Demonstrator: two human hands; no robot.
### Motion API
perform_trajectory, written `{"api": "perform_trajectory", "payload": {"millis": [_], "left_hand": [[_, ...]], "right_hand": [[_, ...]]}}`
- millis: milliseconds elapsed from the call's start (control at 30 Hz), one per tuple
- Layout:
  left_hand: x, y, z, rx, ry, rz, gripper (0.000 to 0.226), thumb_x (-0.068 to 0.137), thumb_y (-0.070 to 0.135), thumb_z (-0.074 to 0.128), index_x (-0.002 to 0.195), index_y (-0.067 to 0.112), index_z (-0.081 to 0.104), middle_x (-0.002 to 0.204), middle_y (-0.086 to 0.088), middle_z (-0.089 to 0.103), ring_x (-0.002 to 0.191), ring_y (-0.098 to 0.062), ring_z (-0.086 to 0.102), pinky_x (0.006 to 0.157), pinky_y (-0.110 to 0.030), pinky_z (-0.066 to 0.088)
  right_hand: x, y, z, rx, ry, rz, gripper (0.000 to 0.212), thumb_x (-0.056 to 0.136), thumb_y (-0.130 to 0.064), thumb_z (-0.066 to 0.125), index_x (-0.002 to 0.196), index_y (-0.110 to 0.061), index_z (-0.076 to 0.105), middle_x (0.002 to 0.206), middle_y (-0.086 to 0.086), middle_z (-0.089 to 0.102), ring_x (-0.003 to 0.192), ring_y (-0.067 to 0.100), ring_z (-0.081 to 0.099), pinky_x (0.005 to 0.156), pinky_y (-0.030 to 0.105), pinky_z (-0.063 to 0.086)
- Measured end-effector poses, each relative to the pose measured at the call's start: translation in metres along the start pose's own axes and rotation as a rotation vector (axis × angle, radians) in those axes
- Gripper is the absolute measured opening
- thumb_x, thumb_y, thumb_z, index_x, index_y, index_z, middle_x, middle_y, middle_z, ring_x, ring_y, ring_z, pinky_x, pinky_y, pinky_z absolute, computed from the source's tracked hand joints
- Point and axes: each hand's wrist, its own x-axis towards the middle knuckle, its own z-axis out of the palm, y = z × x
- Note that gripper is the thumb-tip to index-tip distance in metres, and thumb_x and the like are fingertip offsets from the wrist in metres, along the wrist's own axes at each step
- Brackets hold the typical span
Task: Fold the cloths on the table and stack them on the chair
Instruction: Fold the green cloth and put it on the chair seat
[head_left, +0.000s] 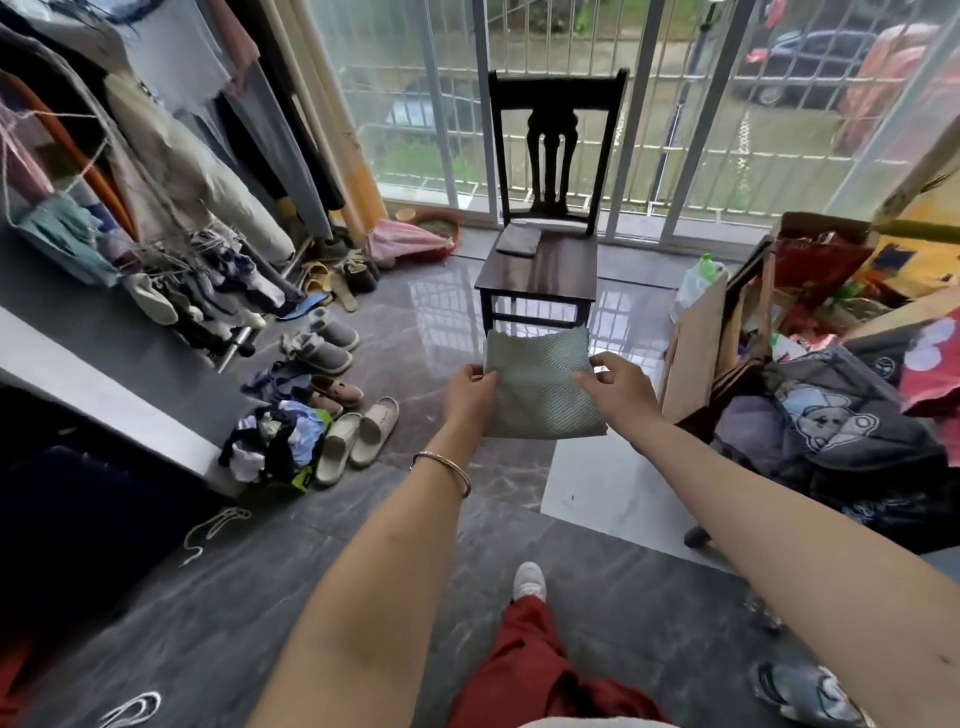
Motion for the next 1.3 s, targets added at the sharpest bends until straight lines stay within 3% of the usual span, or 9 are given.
{"api": "perform_trajectory", "payload": {"millis": [100, 300, 400, 533, 700, 900, 1067, 1200, 1300], "left_hand": [[0.035, 0.015, 0.005, 0.003, -0.013, -0.006, 0.017, 0.090, 0.015, 0.052, 0.104, 0.009, 0.059, 0.091, -0.005, 0.059, 0.084, -0.021, 0.054, 0.075, -0.029, 0.043], [0.098, 0.047, 0.012, -0.042, -0.014, -0.004, 0.025, 0.089, 0.009, 0.053, 0.111, -0.003, 0.058, 0.083, -0.005, 0.058, 0.083, -0.019, 0.052, 0.059, -0.025, 0.041], [0.125, 0.060, 0.015, -0.046, -0.020, -0.005, 0.025, 0.089, 0.010, 0.053, 0.110, -0.001, 0.058, 0.087, -0.006, 0.057, 0.081, -0.020, 0.052, 0.066, -0.027, 0.042], [0.154, 0.075, 0.018, -0.020, -0.022, 0.008, 0.011, 0.090, 0.014, 0.053, 0.099, 0.009, 0.058, 0.079, -0.001, 0.057, 0.076, -0.018, 0.053, 0.064, -0.027, 0.042], [0.187, 0.084, 0.024, 0.012, -0.022, 0.020, 0.023, 0.090, 0.019, 0.053, 0.105, 0.004, 0.061, 0.090, -0.006, 0.060, 0.085, -0.020, 0.054, 0.077, -0.028, 0.042], [0.227, 0.101, 0.034, 0.016, -0.047, 0.011, 0.013, 0.092, 0.019, 0.051, 0.096, 0.010, 0.058, 0.087, -0.004, 0.058, 0.084, -0.019, 0.054, 0.076, -0.029, 0.042], [0.263, 0.121, 0.048, -0.003, -0.056, 0.013, 0.011, 0.092, 0.021, 0.051, 0.093, 0.012, 0.057, 0.075, 0.006, 0.056, 0.082, -0.017, 0.055, 0.075, -0.030, 0.043], [0.294, 0.143, 0.062, -0.037, -0.046, 0.004, 0.010, 0.092, 0.020, 0.051, 0.092, 0.012, 0.056, 0.073, 0.005, 0.056, 0.080, -0.017, 0.055, 0.070, -0.029, 0.043], [0.318, 0.158, 0.072, -0.007, -0.030, 0.003, 0.011, 0.092, 0.022, 0.051, 0.089, 0.012, 0.055, 0.073, 0.005, 0.055, 0.082, -0.019, 0.055, 0.074, -0.031, 0.043]], "right_hand": [[0.034, -0.008, 0.004, 0.005, 0.011, 0.010, 0.019, 0.088, -0.025, 0.060, 0.101, -0.012, 0.062, 0.092, 0.014, 0.071, 0.090, 0.030, 0.063, 0.081, 0.038, 0.048], [0.099, -0.031, 0.011, 0.010, 0.035, -0.002, 0.018, 0.088, -0.024, 0.060, 0.102, -0.014, 0.062, 0.090, 0.016, 0.071, 0.079, 0.025, 0.060, 0.072, 0.033, 0.044], [0.128, -0.041, 0.014, 0.015, 0.059, -0.003, 0.019, 0.088, -0.024, 0.060, 0.104, -0.013, 0.062, 0.090, 0.017, 0.070, 0.078, 0.024, 0.058, 0.072, 0.032, 0.043], [0.156, -0.048, 0.019, 0.025, 0.064, 0.015, 0.021, 0.088, -0.024, 0.060, 0.105, -0.012, 0.062, 0.091, 0.017, 0.070, 0.089, 0.030, 0.062, 0.077, 0.035, 0.046], [0.185, -0.052, 0.023, 0.036, 0.072, 0.033, 0.021, 0.087, -0.023, 0.060, 0.104, -0.011, 0.062, 0.079, 0.009, 0.066, 0.085, 0.027, 0.059, 0.076, 0.036, 0.045], [0.229, -0.057, 0.020, 0.032, 0.066, 0.039, 0.020, 0.088, -0.024, 0.060, 0.104, -0.011, 0.062, 0.078, 0.007, 0.065, 0.088, 0.029, 0.062, 0.079, 0.039, 0.047], [0.277, -0.063, 0.015, 0.016, 0.066, 0.033, 0.026, 0.088, -0.025, 0.060, 0.109, -0.010, 0.061, 0.091, 0.013, 0.069, 0.092, 0.029, 0.063, 0.080, 0.038, 0.047], [0.321, -0.072, 0.010, 0.025, 0.063, 0.013, 0.026, 0.088, -0.025, 0.061, 0.110, -0.011, 0.062, 0.103, 0.009, 0.069, 0.097, 0.026, 0.062, 0.082, 0.034, 0.046], [0.353, -0.079, 0.004, 0.024, 0.058, 0.014, 0.029, 0.089, -0.025, 0.061, 0.113, -0.010, 0.060, 0.107, 0.011, 0.068, 0.100, 0.027, 0.062, 0.084, 0.034, 0.047]]}}
